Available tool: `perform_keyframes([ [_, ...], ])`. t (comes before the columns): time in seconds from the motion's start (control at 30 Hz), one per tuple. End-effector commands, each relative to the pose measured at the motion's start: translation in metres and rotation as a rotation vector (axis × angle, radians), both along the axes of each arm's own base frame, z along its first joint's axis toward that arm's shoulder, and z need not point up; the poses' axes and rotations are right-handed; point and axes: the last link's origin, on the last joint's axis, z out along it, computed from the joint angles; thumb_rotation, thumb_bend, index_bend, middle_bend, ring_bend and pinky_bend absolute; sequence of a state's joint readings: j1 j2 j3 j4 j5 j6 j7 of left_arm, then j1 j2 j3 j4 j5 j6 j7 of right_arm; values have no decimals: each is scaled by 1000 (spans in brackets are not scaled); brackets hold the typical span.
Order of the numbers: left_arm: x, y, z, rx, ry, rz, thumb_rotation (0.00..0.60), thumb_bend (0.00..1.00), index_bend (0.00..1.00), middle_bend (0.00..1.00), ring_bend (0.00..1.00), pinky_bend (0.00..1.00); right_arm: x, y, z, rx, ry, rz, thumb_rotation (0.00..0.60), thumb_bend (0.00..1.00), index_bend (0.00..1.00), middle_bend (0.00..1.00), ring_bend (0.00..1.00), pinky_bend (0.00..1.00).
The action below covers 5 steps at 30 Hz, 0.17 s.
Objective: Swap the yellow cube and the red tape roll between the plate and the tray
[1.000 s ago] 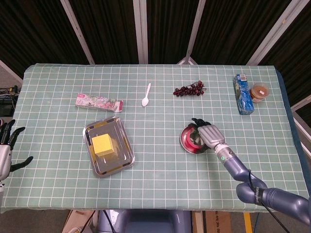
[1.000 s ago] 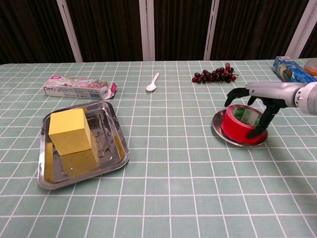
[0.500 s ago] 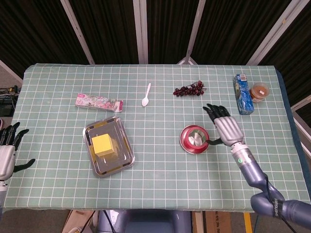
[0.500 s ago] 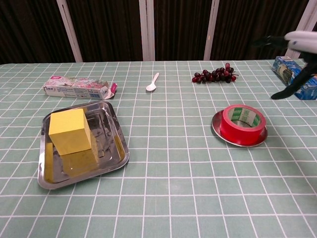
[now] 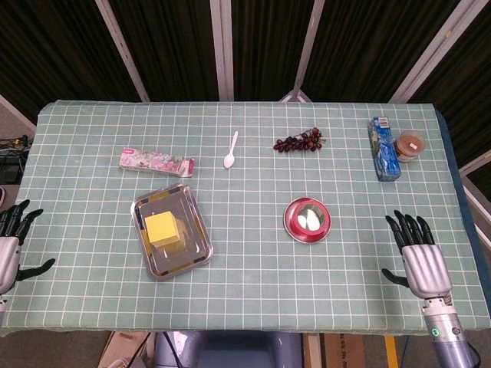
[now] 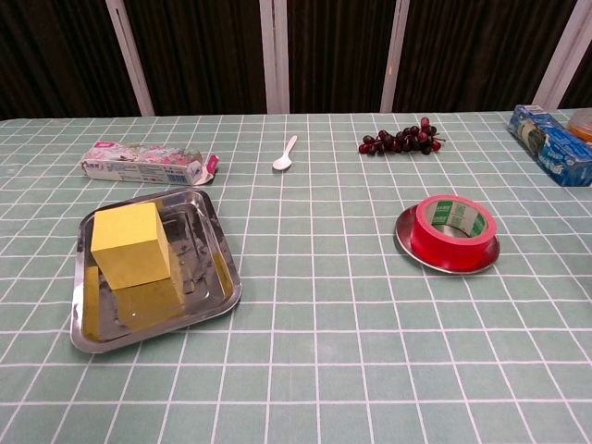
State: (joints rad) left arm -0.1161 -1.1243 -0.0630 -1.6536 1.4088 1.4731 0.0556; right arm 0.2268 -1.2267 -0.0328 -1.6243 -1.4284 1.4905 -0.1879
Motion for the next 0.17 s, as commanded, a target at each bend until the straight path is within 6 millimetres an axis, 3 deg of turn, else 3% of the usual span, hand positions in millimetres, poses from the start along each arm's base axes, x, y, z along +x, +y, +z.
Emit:
perform_keyframes([
  [0.03,-1,0,-4,-29,26,18,600,103,156,0,0,62,-3,-1,2,-25,27,-10,600,0,50,0,0,0],
  [0.17,-1,0,-5,-44,23,34,600,103,156,0,0,62,-2,-3,5,-75,43,7,600,0,50,0,0,0],
])
